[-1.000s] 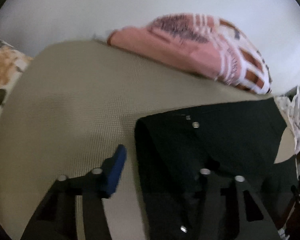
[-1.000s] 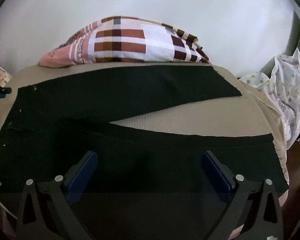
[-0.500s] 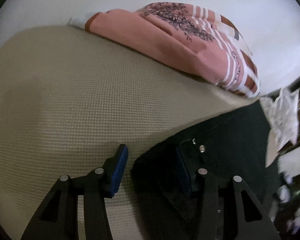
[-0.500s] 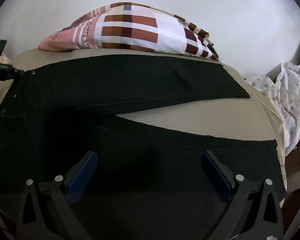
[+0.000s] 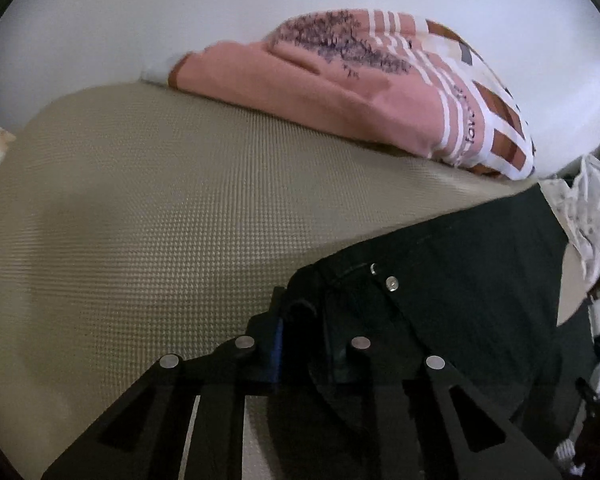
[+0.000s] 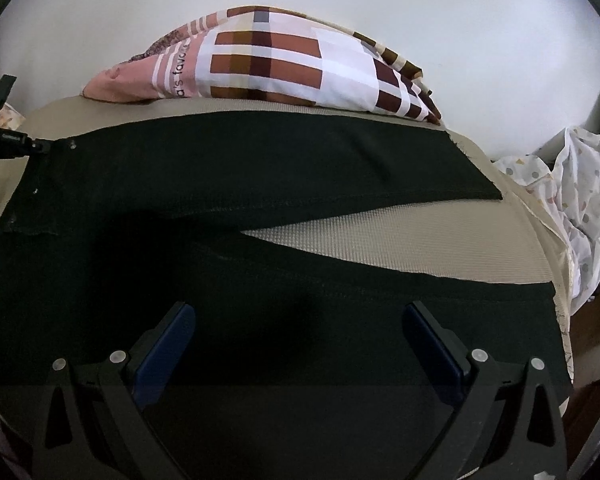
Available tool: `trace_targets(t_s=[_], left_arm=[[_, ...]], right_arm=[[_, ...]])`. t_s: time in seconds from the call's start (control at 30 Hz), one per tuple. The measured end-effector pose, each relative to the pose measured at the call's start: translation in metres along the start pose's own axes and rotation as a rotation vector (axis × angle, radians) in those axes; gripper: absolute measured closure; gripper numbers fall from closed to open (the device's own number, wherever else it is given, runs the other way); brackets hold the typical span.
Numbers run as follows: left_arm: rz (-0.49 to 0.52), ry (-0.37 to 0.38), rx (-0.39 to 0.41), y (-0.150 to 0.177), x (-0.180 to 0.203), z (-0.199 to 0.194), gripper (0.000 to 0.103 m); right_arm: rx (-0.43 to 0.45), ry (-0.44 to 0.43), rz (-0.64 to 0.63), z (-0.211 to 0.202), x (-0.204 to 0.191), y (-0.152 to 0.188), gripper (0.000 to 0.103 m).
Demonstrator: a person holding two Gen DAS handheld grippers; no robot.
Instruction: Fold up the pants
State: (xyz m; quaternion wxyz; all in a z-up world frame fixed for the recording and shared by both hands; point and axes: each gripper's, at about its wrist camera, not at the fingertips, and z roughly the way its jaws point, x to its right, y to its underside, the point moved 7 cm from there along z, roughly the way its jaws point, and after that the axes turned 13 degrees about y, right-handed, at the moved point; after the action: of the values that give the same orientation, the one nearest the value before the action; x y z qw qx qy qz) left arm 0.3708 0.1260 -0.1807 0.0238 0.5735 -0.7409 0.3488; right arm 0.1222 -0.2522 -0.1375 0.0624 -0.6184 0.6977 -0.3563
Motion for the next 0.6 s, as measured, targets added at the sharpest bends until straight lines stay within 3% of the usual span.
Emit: trace_targets(t_s=[0.1,0.23,0.4,0.5,0.6], left_arm=[[0.011,-0.008,0.081,-0.002,0.018,-0.024,0.088],[0.058,0.042,0.190,0.006,0.059,-0.064,0.088],[0.108,0.097,0.266,0.043,0.109,-0.103,0.088],[0.137,0.115,0.283,0.067,0.136,-0.118,0.088],[0.152,0.122,0.281,0.085,0.155,-0.125,0.088]], right_arm=[[0.008,-0.069,0.016,-0.003,0.001,-0.011,0.000],[-0.036,-0.392,0.139,-0.002,-0.004,-0.054,0.000],[-0.238,-0.792,0.374,0.027,-0.018,-0.123,0.006],[-0.323,-0.878,0.448,0.051,-0.029,-0.149,0.009],[-0.390,-0.902,0.463,0.072,-0.042,-0.165,0.013]])
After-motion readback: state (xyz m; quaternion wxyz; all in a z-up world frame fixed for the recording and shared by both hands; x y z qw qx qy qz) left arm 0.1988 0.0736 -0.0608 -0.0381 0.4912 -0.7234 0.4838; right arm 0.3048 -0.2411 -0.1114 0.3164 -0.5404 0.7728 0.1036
